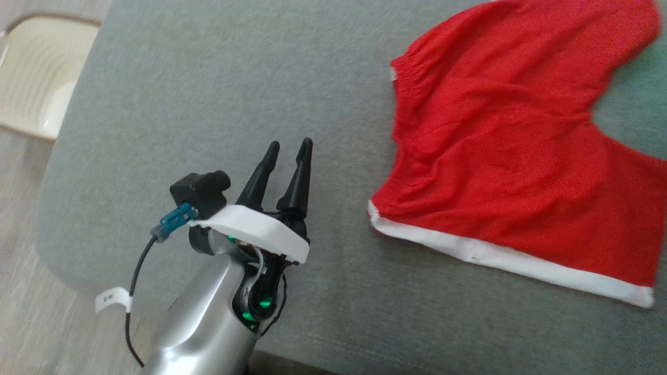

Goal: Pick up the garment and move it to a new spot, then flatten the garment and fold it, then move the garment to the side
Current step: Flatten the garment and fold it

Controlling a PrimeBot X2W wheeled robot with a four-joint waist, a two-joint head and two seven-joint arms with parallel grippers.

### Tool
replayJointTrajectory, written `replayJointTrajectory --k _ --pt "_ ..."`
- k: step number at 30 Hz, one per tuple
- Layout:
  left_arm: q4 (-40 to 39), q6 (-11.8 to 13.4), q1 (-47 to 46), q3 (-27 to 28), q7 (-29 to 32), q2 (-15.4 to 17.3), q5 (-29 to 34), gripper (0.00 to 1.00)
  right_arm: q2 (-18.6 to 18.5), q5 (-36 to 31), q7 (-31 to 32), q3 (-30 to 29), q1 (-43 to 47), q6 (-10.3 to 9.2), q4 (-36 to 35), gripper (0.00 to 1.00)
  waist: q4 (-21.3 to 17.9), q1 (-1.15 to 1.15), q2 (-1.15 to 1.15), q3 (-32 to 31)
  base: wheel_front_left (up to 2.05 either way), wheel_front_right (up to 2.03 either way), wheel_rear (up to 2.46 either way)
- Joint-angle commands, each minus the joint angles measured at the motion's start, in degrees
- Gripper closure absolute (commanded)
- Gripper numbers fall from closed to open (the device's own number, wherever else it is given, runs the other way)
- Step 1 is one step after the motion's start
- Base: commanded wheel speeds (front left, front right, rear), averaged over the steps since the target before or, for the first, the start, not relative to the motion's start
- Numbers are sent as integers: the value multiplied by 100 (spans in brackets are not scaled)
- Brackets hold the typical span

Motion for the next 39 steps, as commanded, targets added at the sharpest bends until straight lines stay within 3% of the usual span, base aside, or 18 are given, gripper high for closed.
replayJointTrajectory --k 1,8,15,20,28,34,39 --pt "-125 -36 -17 238 -71 87 120 0 191 -181 -209 5 214 -5 -110 0 -391 0 0 -408 0 0 0" --pt "65 -153 183 375 -71 87 438 0 636 -446 -444 -44 749 -5 -420 0 -928 0 0 -979 0 0 0" --pt "250 -311 451 563 -71 170 732 0 613 -747 -452 -337 2118 -5 -2006 0 -1432 0 0 -1515 0 0 0" --pt "337 -355 678 613 -71 251 786 0 718 -841 -452 -908 3370 -5 -3092 0 -1673 0 0 -1837 0 0 0" --pt "376 -393 979 501 -71 465 974 0 990 -1291 -444 -1523 5248 -5 -4545 0 -1866 0 0 -1959 0 0 0" --pt "372 -455 875 323 80 723 1169 0 1134 -1547 -196 -1798 5682 -5 -5183 0 -1917 0 0 -1882 0 0 0" --pt "490 -531 731 185 595 916 1162 0 1222 -1620 35 -1867 5855 -5 -5535 0 -1971 0 0 -1790 0 0 0"
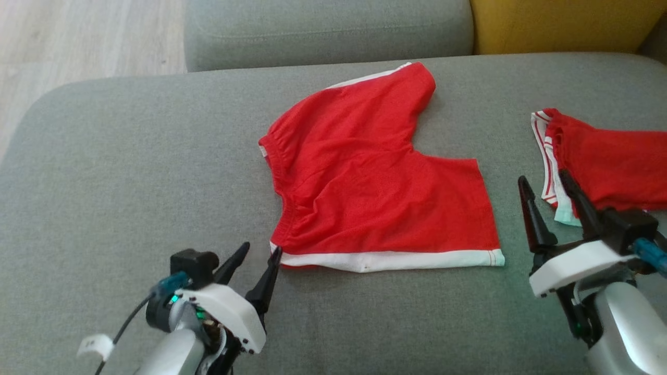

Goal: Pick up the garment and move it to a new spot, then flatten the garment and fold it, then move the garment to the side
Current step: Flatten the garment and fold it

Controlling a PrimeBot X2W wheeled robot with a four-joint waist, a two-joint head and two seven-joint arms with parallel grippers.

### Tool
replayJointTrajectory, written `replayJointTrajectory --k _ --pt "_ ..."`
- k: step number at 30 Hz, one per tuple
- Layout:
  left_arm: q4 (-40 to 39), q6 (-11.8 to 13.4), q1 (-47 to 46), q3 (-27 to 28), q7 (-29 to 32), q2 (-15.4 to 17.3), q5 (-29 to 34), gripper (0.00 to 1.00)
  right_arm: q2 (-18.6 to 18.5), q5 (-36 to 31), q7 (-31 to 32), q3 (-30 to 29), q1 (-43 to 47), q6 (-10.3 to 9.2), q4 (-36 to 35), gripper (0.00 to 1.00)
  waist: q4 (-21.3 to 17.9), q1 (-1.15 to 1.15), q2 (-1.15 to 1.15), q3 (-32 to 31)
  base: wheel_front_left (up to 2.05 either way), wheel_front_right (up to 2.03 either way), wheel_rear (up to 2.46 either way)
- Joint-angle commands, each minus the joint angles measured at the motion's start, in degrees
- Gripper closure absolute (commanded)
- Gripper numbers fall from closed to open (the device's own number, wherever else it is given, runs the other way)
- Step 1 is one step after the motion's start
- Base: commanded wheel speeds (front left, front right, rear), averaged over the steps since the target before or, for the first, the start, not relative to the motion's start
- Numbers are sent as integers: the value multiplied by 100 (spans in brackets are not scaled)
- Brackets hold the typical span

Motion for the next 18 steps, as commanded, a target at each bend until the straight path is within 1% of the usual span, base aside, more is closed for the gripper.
replayJointTrajectory --k 1,6,12,18 --pt "-121 -86 -425 101 134 156 -16 0 -1 -34 88 102 47 -5 -290 0 -40 1 0 63 0 0 0" --pt "-34 -214 -609 -69 386 294 -59 0 24 -62 224 50 130 -5 -459 0 -106 1 0 187 0 0 0" --pt "165 -256 -825 -112 505 326 -139 0 56 -86 306 -20 144 -5 -533 0 -157 1 0 292 0 0 0" --pt "374 -300 -975 -286 615 363 -177 0 95 -126 385 -13 138 -5 -502 0 -224 1 0 327 0 0 0"
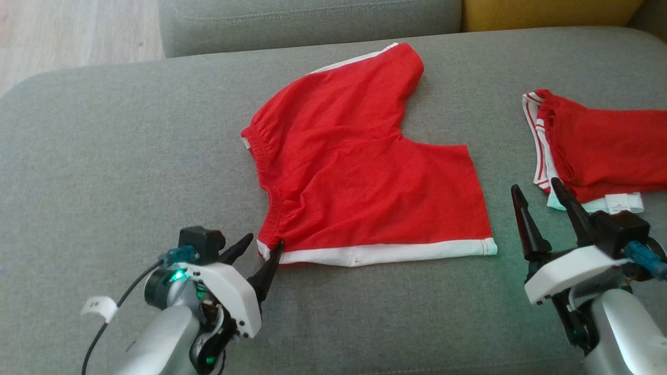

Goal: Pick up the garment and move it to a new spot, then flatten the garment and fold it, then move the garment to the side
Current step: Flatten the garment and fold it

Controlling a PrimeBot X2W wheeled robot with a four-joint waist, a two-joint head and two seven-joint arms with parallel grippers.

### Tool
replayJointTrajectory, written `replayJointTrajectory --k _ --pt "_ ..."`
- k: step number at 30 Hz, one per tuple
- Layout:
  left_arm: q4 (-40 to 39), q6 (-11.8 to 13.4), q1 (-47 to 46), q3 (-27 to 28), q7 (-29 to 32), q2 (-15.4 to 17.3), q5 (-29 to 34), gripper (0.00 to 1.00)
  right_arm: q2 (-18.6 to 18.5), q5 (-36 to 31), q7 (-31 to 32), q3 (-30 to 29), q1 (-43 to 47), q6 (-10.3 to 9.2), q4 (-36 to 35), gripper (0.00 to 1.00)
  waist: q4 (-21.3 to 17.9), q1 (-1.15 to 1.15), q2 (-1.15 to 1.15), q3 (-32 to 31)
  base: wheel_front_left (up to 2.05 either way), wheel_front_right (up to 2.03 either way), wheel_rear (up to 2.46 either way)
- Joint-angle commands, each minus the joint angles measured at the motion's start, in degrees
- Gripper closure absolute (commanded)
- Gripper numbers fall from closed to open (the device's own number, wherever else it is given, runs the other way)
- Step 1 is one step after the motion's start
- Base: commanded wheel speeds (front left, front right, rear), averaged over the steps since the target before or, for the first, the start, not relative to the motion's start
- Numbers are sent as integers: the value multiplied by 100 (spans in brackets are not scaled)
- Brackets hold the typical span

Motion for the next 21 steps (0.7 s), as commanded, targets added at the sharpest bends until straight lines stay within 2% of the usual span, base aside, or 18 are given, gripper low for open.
replayJointTrajectory --k 1,2,3,5,6,13,21 --pt "-111 -17 -311 160 -26 155 -48 0 -15 -46 20 61 -86 -5 -167 0 -18 0 0 3 0 0 0" --pt "-90 -21 -319 144 -36 164 -62 0 -9 -50 32 54 -86 -5 -156 0 -28 0 0 7 0 0 0" --pt "-68 -25 -327 128 -41 170 -77 6 -4 -54 43 46 -85 -5 -146 0 -37 0 0 10 0 0 0" --pt "-19 -31 -344 108 -56 181 -116 61 7 -61 52 36 -79 -5 -127 0 -51 0 0 14 0 0 0" --pt "4 -34 -352 101 -59 181 -140 100 13 -62 62 31 -74 -5 -115 0 -57 0 0 17 0 0 0" --pt "5 -32 -440 164 -327 157 -247 100 24 83 474 223 63 -5 53 0 -51 0 0 48 0 0 0" --pt "-82 11 -448 110 -426 55 -263 100 203 523 983 480 134 -5 493 0 53 0 0 68 0 0 0"
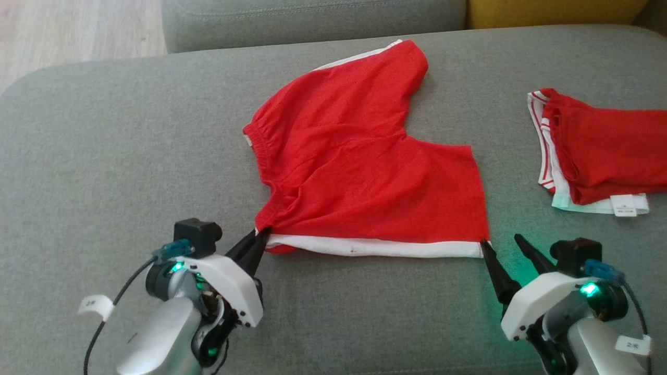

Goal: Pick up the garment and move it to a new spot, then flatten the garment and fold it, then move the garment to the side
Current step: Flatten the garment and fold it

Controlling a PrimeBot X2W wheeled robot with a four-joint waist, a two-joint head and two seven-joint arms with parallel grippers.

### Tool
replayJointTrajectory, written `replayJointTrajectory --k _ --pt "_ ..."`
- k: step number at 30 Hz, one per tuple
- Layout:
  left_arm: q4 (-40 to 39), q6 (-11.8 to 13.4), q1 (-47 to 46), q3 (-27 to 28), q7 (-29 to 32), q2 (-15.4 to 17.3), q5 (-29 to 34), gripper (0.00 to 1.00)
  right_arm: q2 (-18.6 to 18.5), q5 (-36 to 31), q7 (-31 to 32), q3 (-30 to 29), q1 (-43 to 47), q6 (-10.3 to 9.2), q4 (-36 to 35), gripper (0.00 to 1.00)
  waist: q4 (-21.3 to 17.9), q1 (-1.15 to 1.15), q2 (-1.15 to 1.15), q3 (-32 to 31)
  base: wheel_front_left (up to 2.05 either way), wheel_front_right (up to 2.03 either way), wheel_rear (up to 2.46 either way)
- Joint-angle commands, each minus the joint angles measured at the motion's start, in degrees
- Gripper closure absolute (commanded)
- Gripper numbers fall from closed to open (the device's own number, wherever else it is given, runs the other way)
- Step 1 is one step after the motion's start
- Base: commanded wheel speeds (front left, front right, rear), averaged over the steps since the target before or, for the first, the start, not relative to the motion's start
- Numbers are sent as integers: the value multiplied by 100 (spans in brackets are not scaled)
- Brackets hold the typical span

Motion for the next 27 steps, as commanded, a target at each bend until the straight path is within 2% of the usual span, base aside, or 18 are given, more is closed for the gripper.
replayJointTrajectory --k 1,9,18,19,20,21,27 --pt "-199 25 -273 178 -66 62 -55 100 8 56 20 127 -110 -5 -102 0 25 0 0 13 0 0 0" --pt "-257 52 -284 142 -86 27 -81 100 72 209 347 270 -232 -5 252 0 110 0 0 47 0 0 0" --pt "-256 67 -270 119 -82 38 -123 100 75 488 339 397 -394 -5 458 0 110 0 0 21 0 0 0" --pt "-258 70 -272 115 -79 42 -125 100 71 510 344 434 -416 -5 485 25 107 0 0 18 0 0 0" --pt "-260 73 -274 111 -74 47 -127 100 65 530 344 474 -441 -5 508 78 105 0 0 15 0 0 0" --pt "-263 75 -278 108 -67 53 -130 100 55 544 325 512 -468 -5 521 100 103 0 0 13 0 0 0" --pt "-322 99 -287 117 -53 106 -158 100 -172 452 -39 664 -650 -5 413 100 115 0 0 -71 0 0 0"
